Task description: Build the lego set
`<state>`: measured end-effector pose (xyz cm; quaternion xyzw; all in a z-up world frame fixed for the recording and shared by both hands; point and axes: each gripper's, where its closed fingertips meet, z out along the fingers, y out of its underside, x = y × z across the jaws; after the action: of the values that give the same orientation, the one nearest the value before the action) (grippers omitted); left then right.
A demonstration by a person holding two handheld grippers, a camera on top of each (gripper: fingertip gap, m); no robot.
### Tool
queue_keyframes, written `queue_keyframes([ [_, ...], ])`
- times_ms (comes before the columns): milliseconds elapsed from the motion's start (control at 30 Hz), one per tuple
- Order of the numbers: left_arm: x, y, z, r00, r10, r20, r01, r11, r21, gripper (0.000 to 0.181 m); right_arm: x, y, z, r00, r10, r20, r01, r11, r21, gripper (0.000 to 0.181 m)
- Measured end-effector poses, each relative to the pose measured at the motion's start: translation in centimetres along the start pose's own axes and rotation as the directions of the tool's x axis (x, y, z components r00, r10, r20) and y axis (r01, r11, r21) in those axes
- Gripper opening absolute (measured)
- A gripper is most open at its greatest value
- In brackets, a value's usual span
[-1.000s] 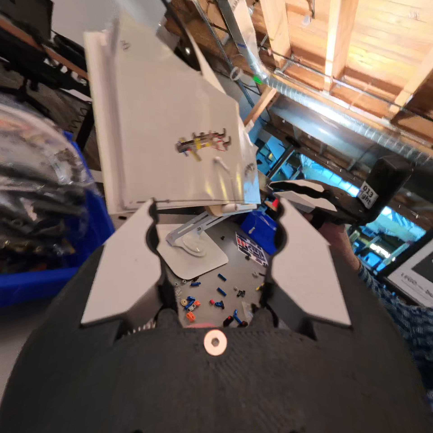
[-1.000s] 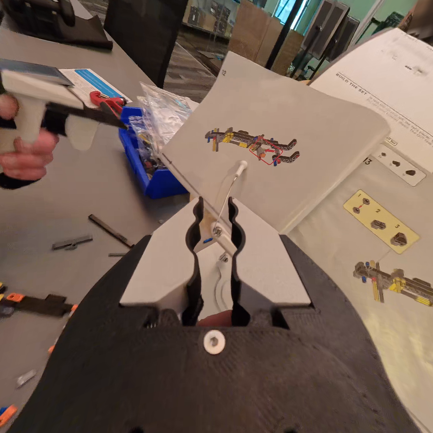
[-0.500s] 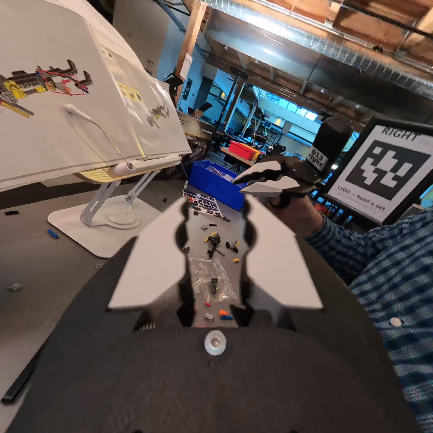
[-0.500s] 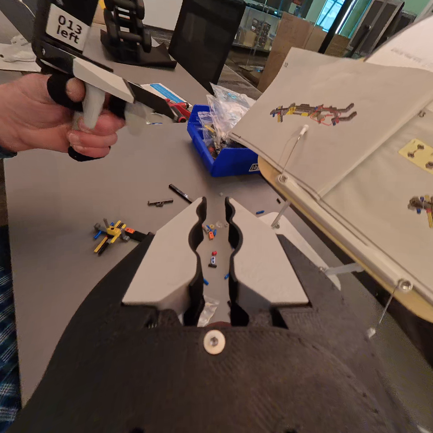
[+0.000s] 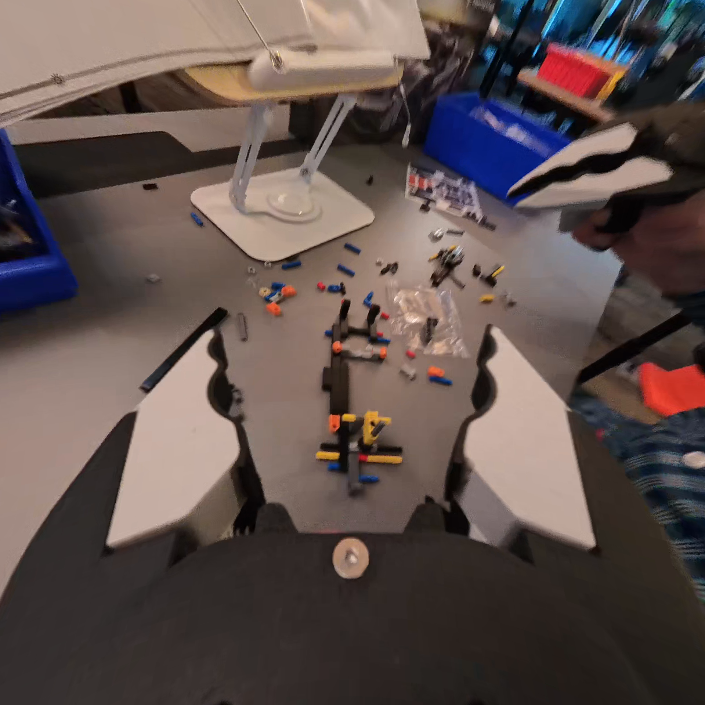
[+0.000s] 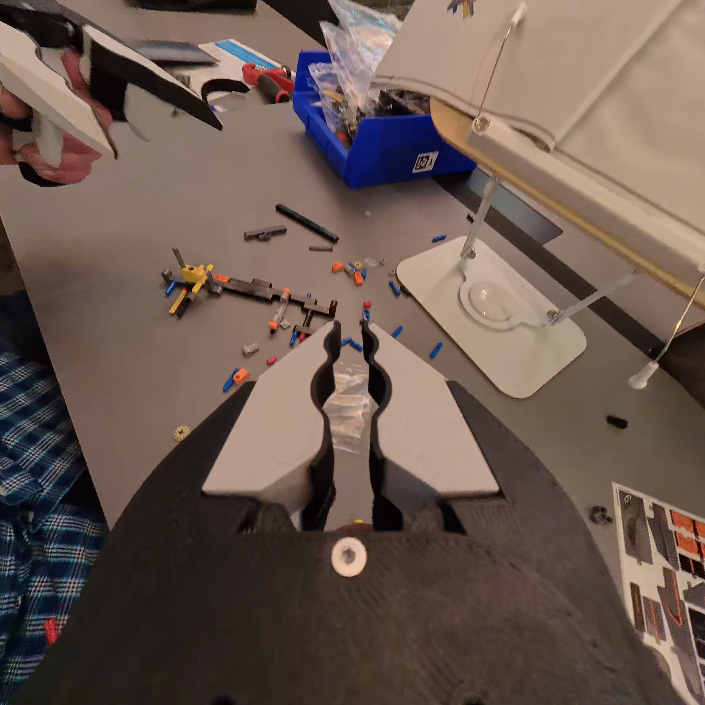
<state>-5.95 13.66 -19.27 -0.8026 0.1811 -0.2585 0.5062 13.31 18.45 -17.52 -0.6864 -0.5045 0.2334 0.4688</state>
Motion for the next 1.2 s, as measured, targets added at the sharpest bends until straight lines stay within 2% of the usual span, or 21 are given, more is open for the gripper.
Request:
queue_keyframes([
  [100,-0.7,2.6,0.4,0.989,0.137,0.056,-0.128,0.983,-0.135,0.098,-0.4,1.3,0.2,1.0,0.003,0.004,-0.003,0.999,-0.044,0.012],
  [167,-1.0,4.3,0.7,0.977,0.206,0.058,-0.189,0.958,-0.218,0.086,-0.8,1.8,0.4,1.0,0.002,0.011,-0.001,0.998,-0.058,0.013],
  [267,0.0,6.2,1.4,0.983,0.182,-0.009,-0.178,0.945,-0.274,0.076,-1.0,2.5,0.7,1.0,-0.006,0.015,0.007,0.996,-0.087,0.013],
  [400,0.3,8.9,1.9,0.986,0.163,-0.031,-0.163,0.912,-0.376,0.076,-1.1,3.1,1.0,1.0,-0.006,0.023,0.008,0.994,-0.109,0.013],
  [500,0.7,10.3,2.4,0.993,0.106,-0.043,-0.114,0.902,-0.417,0.061,-1.3,3.6,1.3,1.0,-0.011,0.03,0.014,0.992,-0.125,0.014],
  [633,0.9,12.6,3.2,0.993,0.114,-0.042,-0.12,0.863,-0.49,0.047,-1.6,4.1,1.8,0.999,-0.001,0.046,0.007,0.991,-0.137,0.015],
  [733,1.2,12.8,3.5,0.993,0.104,-0.052,-0.116,0.868,-0.483,0.028,-1.7,4.3,1.9,0.999,-0.001,0.052,0.008,0.99,-0.139,0.015],
  [833,0.8,12.4,3.5,0.991,0.129,-0.028,-0.128,0.882,-0.453,0.02,-1.7,4.4,2.0,0.999,0.003,0.054,0.004,0.991,-0.137,0.014],
  [867,1.0,12.2,3.5,0.992,0.117,-0.037,-0.121,0.889,-0.441,0.008,-1.7,4.4,2.0,0.998,0.005,0.057,0.003,0.991,-0.137,0.014],
  [1200,0.0,11.7,2.9,0.996,0.084,-0.008,-0.079,0.908,-0.411,0.006,-1.9,4.8,2.3,0.997,0.013,0.073,-0.002,0.99,-0.14,0.014],
])
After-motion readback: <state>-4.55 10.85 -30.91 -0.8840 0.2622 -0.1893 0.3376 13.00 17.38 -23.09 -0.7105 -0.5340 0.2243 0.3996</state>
